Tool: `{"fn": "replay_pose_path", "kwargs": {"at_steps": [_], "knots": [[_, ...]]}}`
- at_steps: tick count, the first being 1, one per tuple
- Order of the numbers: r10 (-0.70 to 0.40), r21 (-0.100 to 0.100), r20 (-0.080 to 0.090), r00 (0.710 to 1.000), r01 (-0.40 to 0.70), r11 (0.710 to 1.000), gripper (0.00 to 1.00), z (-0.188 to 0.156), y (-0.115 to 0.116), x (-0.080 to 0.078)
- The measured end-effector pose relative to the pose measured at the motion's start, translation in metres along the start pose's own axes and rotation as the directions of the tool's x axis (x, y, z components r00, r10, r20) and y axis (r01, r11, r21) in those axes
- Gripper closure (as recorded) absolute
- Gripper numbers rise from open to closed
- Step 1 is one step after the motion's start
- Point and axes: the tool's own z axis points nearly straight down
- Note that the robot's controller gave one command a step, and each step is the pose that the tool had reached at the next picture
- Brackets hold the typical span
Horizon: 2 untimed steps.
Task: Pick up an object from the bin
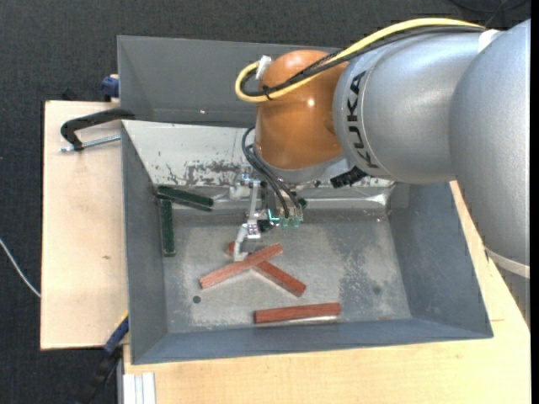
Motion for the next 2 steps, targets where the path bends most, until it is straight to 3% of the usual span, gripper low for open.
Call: {"fn": "replay_pose_path", "kwargs": {"at_steps": [1, 2], "knots": [[0.002, -0.002, 0.008, 1.000, -0.002, 1.000, 0.00, -0.005, -0.001, -0.002], [-0.146, -0.001, 0.003, 0.989, 0.146, 0.989, 1.00, 0.079, -0.024, 0.038]]}}
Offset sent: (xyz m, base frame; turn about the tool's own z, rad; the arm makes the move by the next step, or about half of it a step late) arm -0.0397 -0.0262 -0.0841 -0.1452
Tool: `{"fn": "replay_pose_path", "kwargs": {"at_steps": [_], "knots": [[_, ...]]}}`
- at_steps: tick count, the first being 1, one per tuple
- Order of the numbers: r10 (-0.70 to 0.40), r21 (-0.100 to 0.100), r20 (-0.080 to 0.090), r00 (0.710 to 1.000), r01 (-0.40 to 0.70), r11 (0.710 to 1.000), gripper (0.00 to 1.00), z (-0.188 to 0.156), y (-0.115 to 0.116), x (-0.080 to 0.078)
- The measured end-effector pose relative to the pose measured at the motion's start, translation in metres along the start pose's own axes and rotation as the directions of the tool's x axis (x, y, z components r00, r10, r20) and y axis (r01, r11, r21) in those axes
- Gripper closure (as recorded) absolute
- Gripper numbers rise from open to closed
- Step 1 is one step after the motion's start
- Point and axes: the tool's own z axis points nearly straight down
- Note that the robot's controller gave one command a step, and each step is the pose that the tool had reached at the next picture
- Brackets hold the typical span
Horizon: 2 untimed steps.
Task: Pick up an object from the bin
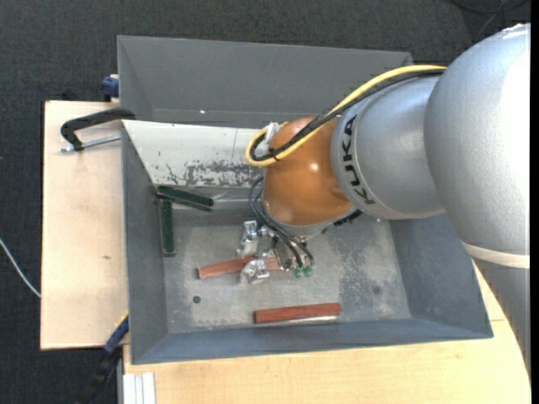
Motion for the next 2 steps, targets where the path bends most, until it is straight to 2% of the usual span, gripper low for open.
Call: {"fn": "replay_pose_path", "kwargs": {"at_steps": [1, 2], "knots": [[0.000, 0.000, 0.000, 1.000, 0.000, 1.000, 1.00, 0.000, 0.000, 0.000], [0.033, 0.000, 0.011, 0.999, -0.033, 0.999, 1.00, -0.152, -0.008, 0.004]]}}
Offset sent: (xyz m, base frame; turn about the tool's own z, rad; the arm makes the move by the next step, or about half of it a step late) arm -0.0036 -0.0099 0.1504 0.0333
